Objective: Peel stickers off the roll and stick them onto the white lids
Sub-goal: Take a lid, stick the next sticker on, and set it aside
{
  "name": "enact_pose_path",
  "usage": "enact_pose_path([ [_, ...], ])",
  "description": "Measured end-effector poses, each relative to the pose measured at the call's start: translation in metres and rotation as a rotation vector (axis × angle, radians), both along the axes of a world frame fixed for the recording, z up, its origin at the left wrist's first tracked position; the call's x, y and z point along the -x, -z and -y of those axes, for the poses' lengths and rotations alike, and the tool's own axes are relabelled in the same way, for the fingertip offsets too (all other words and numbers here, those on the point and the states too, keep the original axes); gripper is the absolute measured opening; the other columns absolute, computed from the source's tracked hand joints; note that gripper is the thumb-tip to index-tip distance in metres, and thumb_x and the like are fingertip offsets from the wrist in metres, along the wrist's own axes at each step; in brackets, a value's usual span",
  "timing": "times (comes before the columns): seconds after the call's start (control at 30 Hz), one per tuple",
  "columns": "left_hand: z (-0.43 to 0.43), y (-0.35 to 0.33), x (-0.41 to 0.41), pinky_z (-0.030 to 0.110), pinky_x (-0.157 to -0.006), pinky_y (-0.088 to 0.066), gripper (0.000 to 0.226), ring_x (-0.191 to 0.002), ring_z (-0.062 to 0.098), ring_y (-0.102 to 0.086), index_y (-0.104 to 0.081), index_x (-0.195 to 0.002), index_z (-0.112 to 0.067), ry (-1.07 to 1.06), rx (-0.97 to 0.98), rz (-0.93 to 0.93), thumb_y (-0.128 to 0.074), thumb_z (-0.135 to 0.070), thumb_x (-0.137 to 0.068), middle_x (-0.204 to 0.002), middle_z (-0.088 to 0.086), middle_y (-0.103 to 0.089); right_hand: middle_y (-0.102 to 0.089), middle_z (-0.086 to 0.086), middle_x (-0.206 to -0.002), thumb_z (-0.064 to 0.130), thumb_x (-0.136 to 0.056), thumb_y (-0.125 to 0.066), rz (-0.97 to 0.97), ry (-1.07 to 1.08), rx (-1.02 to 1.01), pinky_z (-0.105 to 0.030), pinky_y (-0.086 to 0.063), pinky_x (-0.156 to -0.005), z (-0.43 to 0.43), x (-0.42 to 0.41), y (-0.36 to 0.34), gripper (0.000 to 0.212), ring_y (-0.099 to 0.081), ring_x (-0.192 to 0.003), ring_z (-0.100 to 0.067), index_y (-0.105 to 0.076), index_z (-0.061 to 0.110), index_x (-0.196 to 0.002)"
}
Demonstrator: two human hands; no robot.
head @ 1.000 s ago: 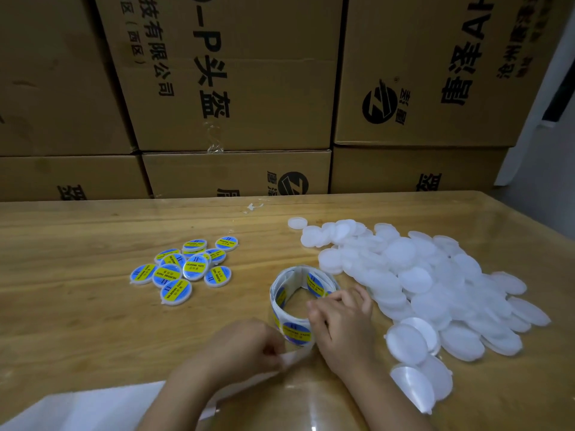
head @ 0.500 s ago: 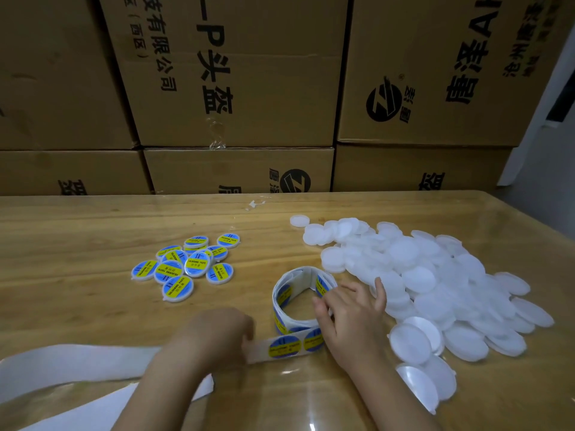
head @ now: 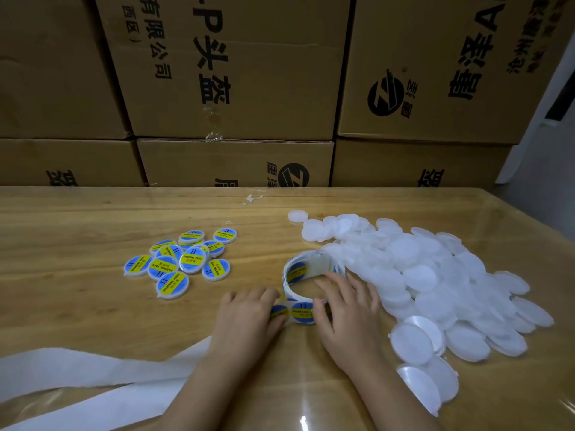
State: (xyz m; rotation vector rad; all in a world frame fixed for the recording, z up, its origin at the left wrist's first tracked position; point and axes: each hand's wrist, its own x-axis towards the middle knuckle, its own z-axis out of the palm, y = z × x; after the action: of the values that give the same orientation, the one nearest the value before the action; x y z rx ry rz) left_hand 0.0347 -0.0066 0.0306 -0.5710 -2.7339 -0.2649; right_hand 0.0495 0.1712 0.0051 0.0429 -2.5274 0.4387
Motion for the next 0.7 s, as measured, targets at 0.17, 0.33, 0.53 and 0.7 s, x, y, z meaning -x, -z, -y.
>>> enact_pose_path([
  [0.17, 0.009, 0.002, 0.003, 0.028, -0.067, -0.044, 0.024, -0.084, 0.015, -0.064, -0.066, -0.101, -0.027, 0.119, -0.168, 0.008, -0.072, -0.034, -0.079, -0.09, -0.012, -0.068, -0.061, -0.004, -0.124, 0.034, -0.083, -0.04, -0.019, 0.007, 0.002, -0.057, -0.037, -0.1, 0.0, 0.002, 0.003, 0.036, -0.052, -0.121, -0.032, -0.069, 0.017, -0.095],
  [0.33, 0.017, 0.006, 0.003, 0.009, -0.062, -0.037, 0.022, -0.075, -0.005, -0.055, -0.058, -0.109, -0.042, 0.13, -0.452, 0.342, -0.06, -0.041, -0.087, -0.075, -0.021, -0.06, -0.059, -0.011, -0.12, 0.026, -0.08, -0.052, -0.055, 0.064, 0.055, -0.054, -0.036, -0.101, -0.001, 0.001, 0.0, 0.019, -0.054, -0.116, -0.033, -0.063, 0.01, -0.077],
  [0.53, 0.029, 0.0, 0.007, 0.027, -0.075, -0.048, 0.024, -0.079, 0.005, -0.059, -0.058, -0.088, -0.048, 0.151, -0.504, 0.477, -0.056, -0.024, -0.09, -0.081, -0.015, -0.067, -0.055, -0.016, -0.122, 0.01, -0.081, -0.064, -0.053, 0.116, 0.123, -0.054, -0.041, -0.096, 0.001, -0.001, -0.004, 0.007, -0.057, -0.108, -0.034, -0.065, 0.008, -0.088],
  [0.7, 0.026, 0.006, 0.009, 0.028, -0.075, -0.047, 0.027, -0.074, 0.005, -0.057, -0.059, -0.089, -0.046, 0.158, -0.537, 0.523, -0.051, -0.021, -0.092, -0.075, -0.013, -0.065, -0.056, -0.02, -0.123, -0.006, -0.077, -0.06, -0.118, 0.271, 0.186, -0.061, -0.038, -0.096, -0.001, -0.001, -0.008, 0.025, -0.058, -0.104, -0.039, -0.065, 0.004, -0.099],
])
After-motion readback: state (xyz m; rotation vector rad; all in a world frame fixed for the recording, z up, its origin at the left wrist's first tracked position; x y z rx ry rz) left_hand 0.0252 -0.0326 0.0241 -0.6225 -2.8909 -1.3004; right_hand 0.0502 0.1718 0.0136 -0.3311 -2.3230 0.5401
